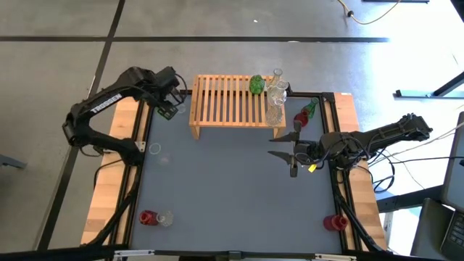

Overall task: Sort vases onto shelf
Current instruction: Put the green vase on the shelf aligned with the other green vase

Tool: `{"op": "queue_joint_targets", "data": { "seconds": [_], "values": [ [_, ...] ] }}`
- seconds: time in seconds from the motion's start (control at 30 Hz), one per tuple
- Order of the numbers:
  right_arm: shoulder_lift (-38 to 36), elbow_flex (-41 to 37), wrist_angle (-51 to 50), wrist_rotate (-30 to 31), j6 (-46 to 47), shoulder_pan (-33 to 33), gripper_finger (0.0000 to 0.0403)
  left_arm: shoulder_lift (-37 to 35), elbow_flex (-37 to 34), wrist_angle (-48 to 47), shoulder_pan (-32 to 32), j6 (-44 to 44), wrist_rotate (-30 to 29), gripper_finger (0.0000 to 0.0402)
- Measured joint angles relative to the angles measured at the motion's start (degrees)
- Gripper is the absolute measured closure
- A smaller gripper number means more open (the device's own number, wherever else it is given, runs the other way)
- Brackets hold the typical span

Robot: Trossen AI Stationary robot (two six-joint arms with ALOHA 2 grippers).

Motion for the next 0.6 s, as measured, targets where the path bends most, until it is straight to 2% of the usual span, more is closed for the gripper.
{"op": "queue_joint_targets", "data": {
  "seconds": [0.13, 0.3, 0.6],
  "values": [
    [0.0, 0.0, 0.2, -2.0, 1.5, 0.0, 0.0233, -0.2, 2.9, -3.9, -7.0, -5.4, -0.2, 0.0184],
    [0.0, 0.0, 1.0, -8.1, 3.9, 0.0, 0.0233, -0.2, 4.3, -3.3, -17.2, -10.1, 3.2, 0.0183],
    [0.2, 0.0, 3.5, -18.3, 10.8, 0.0, 0.0233, -0.2, 4.3, -3.4, -37.3, -24.2, 7.1, 0.0183]
  ]
}}
